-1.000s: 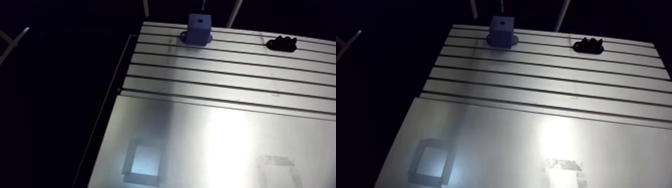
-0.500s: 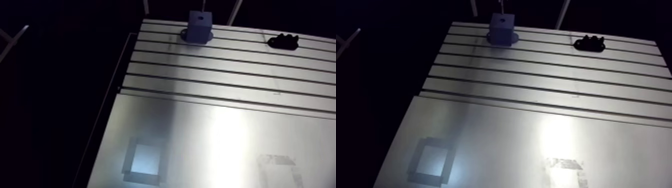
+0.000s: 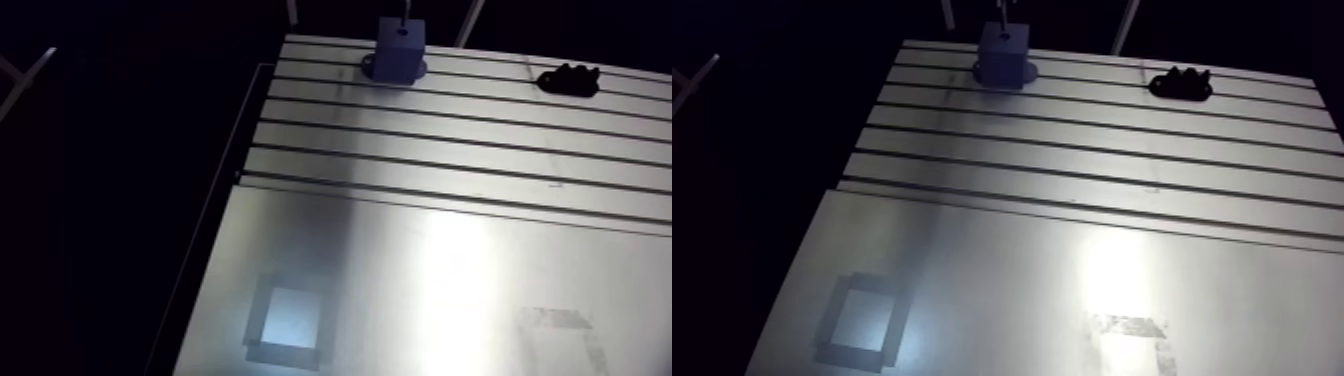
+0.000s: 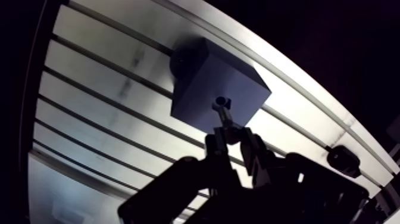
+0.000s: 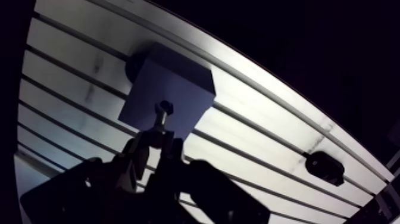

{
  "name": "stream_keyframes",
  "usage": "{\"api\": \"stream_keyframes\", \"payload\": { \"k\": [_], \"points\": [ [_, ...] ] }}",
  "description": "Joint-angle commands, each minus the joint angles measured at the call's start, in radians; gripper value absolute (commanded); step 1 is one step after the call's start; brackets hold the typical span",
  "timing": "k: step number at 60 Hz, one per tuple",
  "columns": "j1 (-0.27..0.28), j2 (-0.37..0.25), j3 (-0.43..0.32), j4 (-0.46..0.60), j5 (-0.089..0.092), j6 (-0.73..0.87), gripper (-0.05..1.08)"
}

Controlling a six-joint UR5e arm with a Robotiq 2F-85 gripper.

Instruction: Pick up the M10 bolt and insert it into the hex recess until seated.

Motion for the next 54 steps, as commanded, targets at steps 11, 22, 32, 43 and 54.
{"api": "stream_keyframes", "payload": {
  "k": [11, 22, 32, 43, 54],
  "points": [
    [0.000, 0.006, 0.001, -0.002, 0.004, 0.003, 1.03],
    [0.000, 0.007, 0.004, -0.005, 0.006, 0.005, 1.03],
    [0.000, 0.007, 0.006, -0.012, 0.006, 0.005, 1.03],
    [-0.001, 0.007, 0.010, -0.016, 0.006, 0.005, 1.03],
    [-0.001, 0.007, 0.010, -0.016, -0.001, 0.003, 1.03]
  ]
}}
